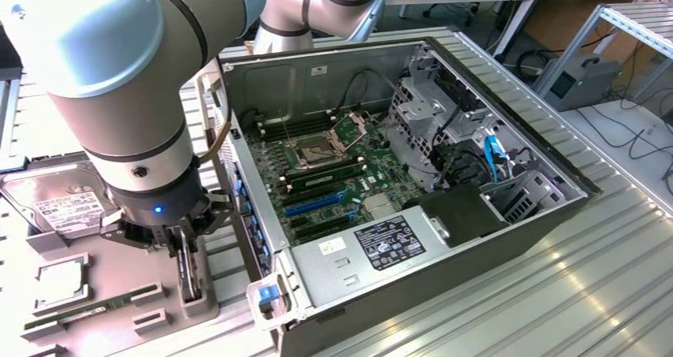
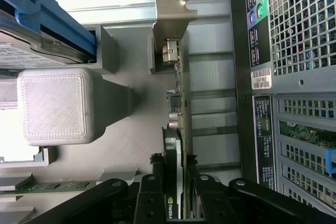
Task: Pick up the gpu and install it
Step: 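Pick up the gpu and move the gpu toward the slot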
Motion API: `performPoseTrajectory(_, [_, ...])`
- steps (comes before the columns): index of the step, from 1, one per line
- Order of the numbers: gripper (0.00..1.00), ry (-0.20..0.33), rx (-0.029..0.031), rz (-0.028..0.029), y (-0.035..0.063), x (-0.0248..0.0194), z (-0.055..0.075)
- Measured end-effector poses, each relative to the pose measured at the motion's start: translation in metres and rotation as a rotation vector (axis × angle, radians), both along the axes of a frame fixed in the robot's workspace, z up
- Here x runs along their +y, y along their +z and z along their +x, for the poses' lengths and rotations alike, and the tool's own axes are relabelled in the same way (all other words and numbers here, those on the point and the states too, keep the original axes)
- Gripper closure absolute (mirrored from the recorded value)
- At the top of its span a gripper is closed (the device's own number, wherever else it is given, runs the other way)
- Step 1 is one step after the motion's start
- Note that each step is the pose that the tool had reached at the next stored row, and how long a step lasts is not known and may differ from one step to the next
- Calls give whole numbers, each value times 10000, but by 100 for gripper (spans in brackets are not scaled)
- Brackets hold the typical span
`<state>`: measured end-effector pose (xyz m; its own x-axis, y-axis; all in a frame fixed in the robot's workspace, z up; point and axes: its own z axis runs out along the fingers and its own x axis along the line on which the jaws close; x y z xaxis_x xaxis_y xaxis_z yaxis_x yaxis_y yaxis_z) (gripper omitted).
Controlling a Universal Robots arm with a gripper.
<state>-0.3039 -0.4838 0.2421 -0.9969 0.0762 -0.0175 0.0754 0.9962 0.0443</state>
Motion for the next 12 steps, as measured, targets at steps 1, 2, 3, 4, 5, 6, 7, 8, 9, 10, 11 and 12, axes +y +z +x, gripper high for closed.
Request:
performPoseTrajectory(1, [73, 0, 0, 0, 0, 0, 0])
performPoseTrajectory(2, [73, 0, 0, 0, 0, 0, 0])
performPoseTrajectory(3, [73, 0, 0, 0, 0, 0, 0])
performPoseTrajectory(4, [73, 0, -1, 0, 0, 0, 0])
performPoseTrajectory(5, [73, 0, 0, 0, 0, 0, 0])
performPoseTrajectory(6, [73, 0, 0, 0, 0, 0, 0])
performPoseTrajectory(7, [73, 0, 0, 0, 0, 0, 0])
performPoseTrajectory(8, [73, 0, 0, 0, 0, 0, 0])
performPoseTrajectory(9, [73, 1, 0, 0, 0, 0, 0])
performPoseTrajectory(10, [73, 0, 0, 0, 0, 0, 0])
performPoseTrajectory(11, [73, 0, 0, 0, 0, 0, 0])
performPoseTrajectory(12, [73, 0, 0, 0, 0, 0, 0])
